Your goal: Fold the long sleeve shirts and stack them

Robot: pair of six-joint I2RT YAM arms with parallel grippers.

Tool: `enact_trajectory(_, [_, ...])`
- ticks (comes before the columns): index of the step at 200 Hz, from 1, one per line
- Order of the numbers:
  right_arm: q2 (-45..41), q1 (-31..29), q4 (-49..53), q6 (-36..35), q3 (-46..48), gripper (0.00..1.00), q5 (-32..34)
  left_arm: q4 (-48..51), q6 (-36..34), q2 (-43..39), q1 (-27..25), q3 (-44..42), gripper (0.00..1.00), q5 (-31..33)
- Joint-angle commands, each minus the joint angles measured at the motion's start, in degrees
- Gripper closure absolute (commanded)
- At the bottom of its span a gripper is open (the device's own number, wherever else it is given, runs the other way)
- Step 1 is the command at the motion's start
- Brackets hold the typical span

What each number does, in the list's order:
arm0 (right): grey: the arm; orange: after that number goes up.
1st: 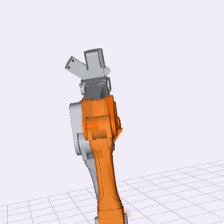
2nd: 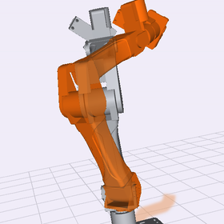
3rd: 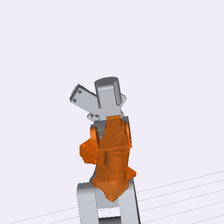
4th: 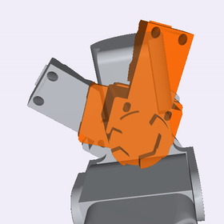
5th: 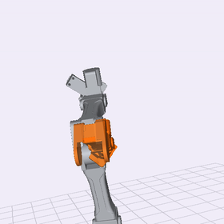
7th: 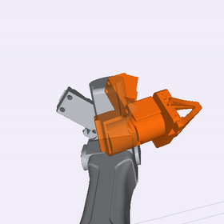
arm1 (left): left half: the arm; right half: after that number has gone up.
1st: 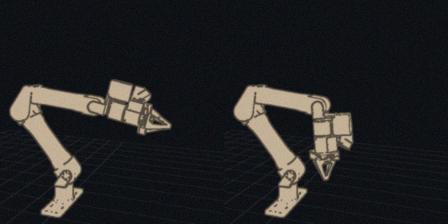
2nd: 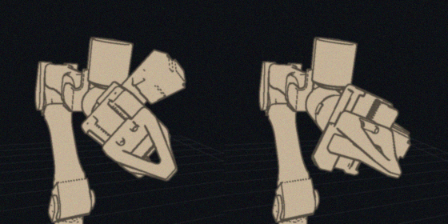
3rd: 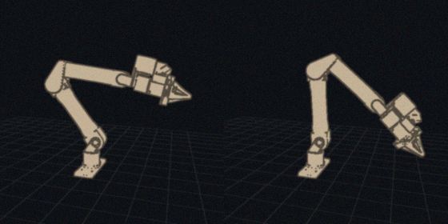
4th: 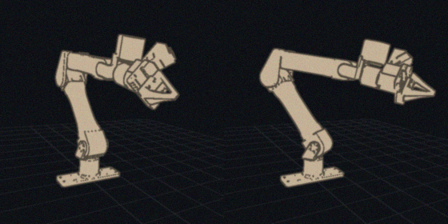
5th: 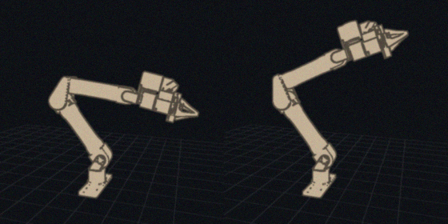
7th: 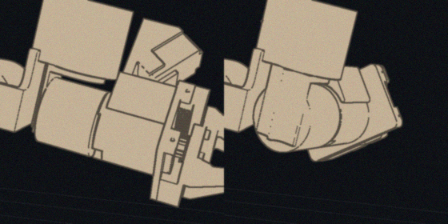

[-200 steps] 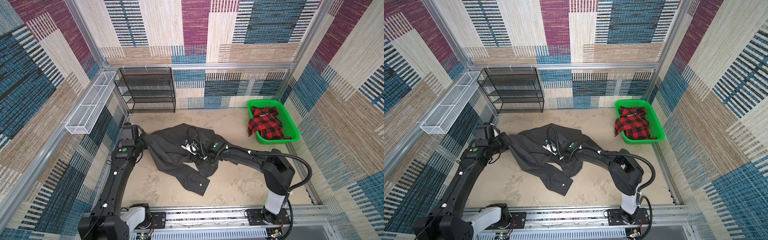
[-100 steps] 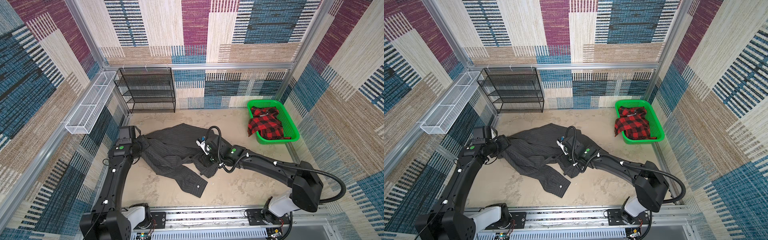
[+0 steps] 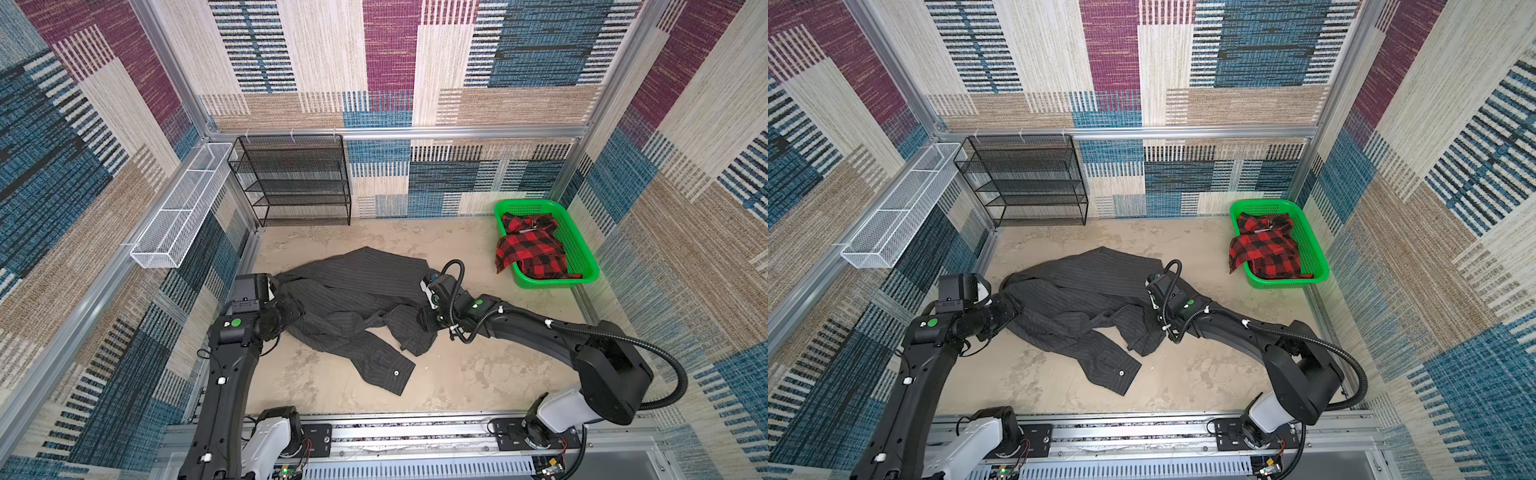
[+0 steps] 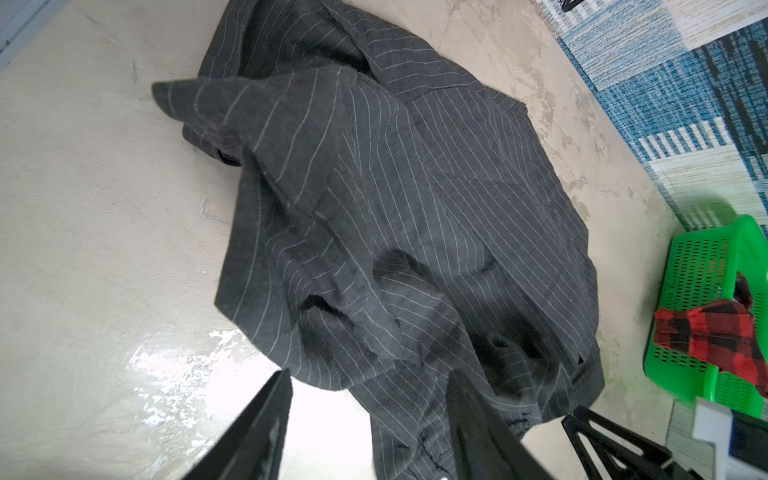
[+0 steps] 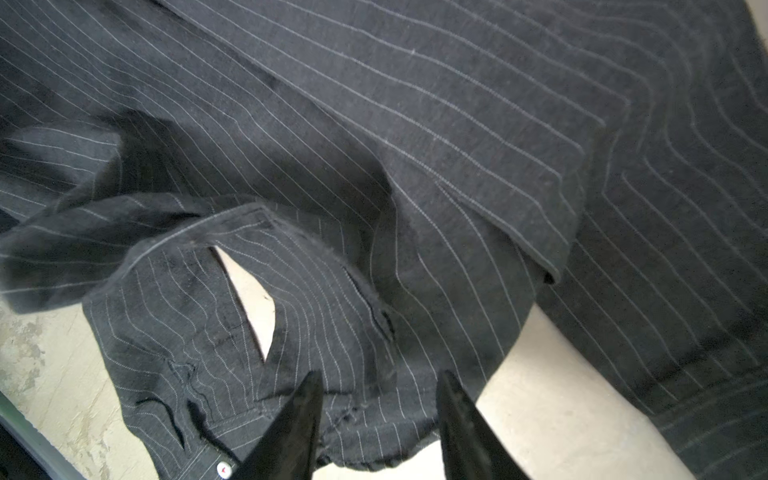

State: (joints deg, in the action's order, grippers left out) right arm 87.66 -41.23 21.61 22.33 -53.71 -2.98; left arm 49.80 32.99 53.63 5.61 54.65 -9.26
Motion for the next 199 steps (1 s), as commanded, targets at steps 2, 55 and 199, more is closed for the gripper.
enact_trajectory(2, [0.9,0.0,-5.1,-0.7,0.2,0.56,-3.8,2.9,0.8,-1.4,0.1,-0.9,0.37,0.5])
enact_trajectory(55, [-0.1,0.0,-8.7,-0.4,3.2,0.72,-6.1,3.5,1.1,-1.5,0.1,-1.8,0.38,1.1])
enact_trajectory(199, [-13.6,6.5,5.6,-8.7,0.4,0.96,5.4,2.7,3.9,-2.6,0.7,-4.0,0.36,-1.1])
